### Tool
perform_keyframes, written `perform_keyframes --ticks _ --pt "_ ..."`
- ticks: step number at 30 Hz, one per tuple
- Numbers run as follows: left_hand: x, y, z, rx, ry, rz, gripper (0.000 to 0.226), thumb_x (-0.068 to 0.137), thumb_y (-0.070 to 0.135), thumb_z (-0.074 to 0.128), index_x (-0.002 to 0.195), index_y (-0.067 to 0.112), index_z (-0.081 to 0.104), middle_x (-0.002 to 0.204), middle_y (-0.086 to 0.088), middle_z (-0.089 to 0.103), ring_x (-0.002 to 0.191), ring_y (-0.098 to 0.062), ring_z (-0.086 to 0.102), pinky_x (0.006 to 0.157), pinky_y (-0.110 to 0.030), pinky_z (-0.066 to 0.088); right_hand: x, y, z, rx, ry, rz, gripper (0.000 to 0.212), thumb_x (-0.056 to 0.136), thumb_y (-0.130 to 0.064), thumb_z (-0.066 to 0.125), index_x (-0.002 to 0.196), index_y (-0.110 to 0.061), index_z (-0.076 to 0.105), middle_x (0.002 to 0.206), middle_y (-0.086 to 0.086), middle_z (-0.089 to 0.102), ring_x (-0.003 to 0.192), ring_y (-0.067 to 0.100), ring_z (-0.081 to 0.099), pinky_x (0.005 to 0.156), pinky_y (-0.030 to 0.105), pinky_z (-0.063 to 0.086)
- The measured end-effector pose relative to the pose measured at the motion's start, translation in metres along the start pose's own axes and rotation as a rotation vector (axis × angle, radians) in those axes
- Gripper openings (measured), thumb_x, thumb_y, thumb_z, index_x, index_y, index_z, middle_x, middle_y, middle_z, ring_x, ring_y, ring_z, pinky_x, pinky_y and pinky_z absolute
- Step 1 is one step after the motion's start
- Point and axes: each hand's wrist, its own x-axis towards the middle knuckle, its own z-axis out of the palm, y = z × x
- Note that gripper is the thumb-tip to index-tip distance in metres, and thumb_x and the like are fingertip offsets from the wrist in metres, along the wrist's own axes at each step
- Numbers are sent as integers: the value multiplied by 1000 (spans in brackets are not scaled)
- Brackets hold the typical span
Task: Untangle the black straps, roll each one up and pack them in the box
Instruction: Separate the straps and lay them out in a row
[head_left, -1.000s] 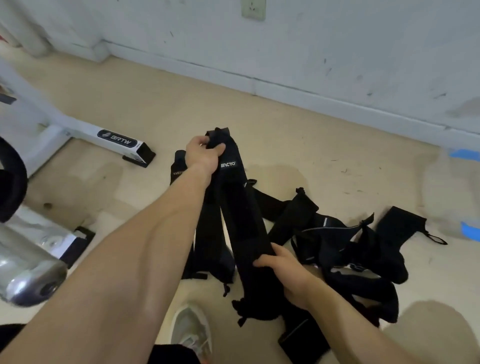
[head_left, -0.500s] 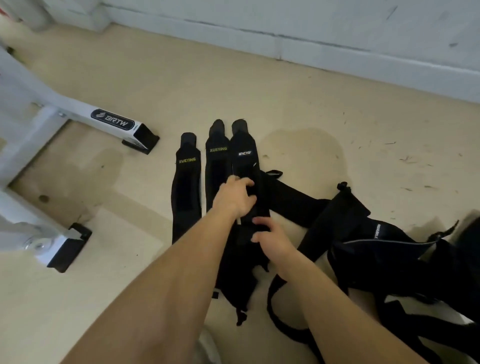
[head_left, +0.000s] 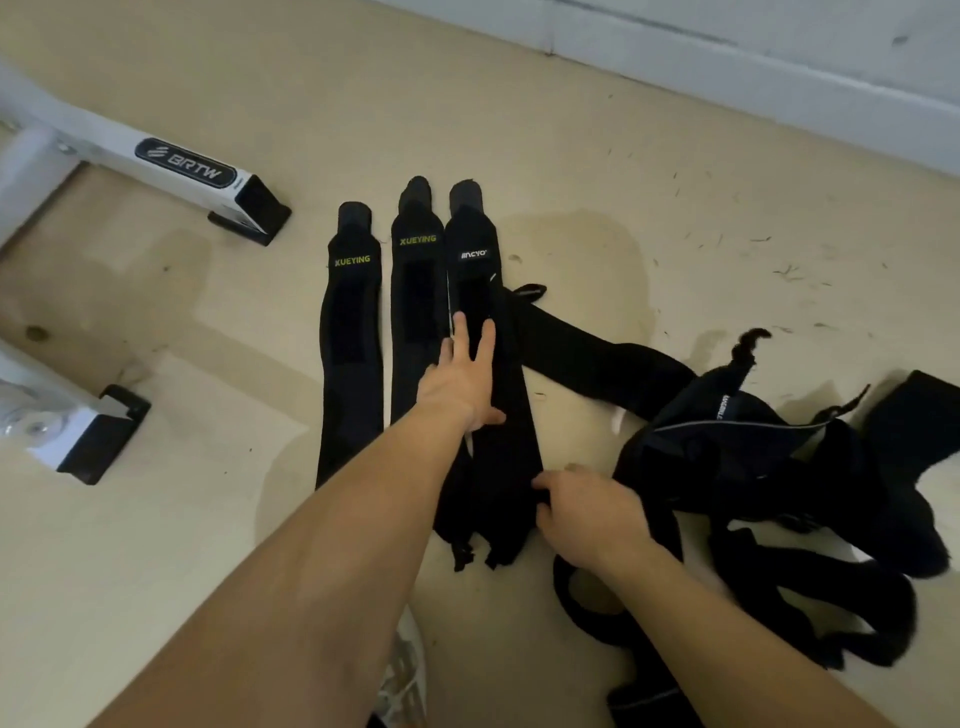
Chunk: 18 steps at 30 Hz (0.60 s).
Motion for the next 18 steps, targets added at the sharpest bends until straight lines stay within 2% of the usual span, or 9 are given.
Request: perform_keyframes --ticks 1,3,4,6,8,10,12,15,18 --pt "-2 1 3 23 30 5 131 83 37 84 161 23 -21 165 -13 -34 158 -37 -4 125 -55 23 -3 0 -4 -99 92 -25 36 99 -33 48 134 -31 59 124 1 58 113 25 57 95 43 51" --pt "-6 6 8 65 75 38 124 87 33 81 162 22 -18 166 -13 -33 157 -41 -6 126 -56 17 -2 4 -14 -324 258 -74 36 96 -38 50 129 -27 61 132 5 54 126 28 47 110 48 35" --pt "-8 8 11 73 76 61 119 89 30 78 162 25 -16 166 -11 -33 157 -43 -8 127 -57 16 0 9 -18 -406 291 -76 41 95 -40 52 132 -25 58 141 8 49 134 31 40 116 51 24" --pt "-12 11 16 50 47 88 108 92 34 73 164 29 -8 166 -7 -33 156 -45 -12 126 -59 15 7 21 -26 -488 245 -30 57 93 -41 54 147 -23 43 160 16 27 148 38 22 122 56 9" --pt "-14 13 21 -6 29 75 104 92 45 70 164 30 -3 166 -5 -33 156 -44 -11 125 -59 19 15 30 -34 -511 204 38 66 92 -35 57 153 -24 33 166 18 8 149 44 14 121 57 14" --pt "-15 12 25 -33 24 57 109 90 51 72 164 30 -4 166 -5 -35 157 -43 -9 123 -58 26 23 31 -42 -529 229 79 64 91 -31 59 150 -25 36 166 20 0 145 46 18 112 58 27" --pt "-15 13 26 -31 14 60 116 86 52 77 164 30 -6 164 -5 -38 157 -42 -9 122 -57 29 34 30 -49 -553 214 101 58 92 -28 58 148 -26 40 166 21 -5 146 48 13 109 62 31" --pt "-15 13 25 -7 -17 65 123 83 51 81 164 29 -9 162 -7 -41 157 -43 -9 123 -58 28 48 32 -56 -559 151 127 57 96 -24 54 151 -22 39 168 19 0 151 47 4 112 67 27" --pt "-14 15 26 1 -13 59 124 83 46 82 164 27 -11 161 -8 -43 156 -44 -10 124 -58 23 46 46 -57 -544 169 210 62 97 -24 47 155 -10 31 167 16 13 149 40 19 109 64 33"
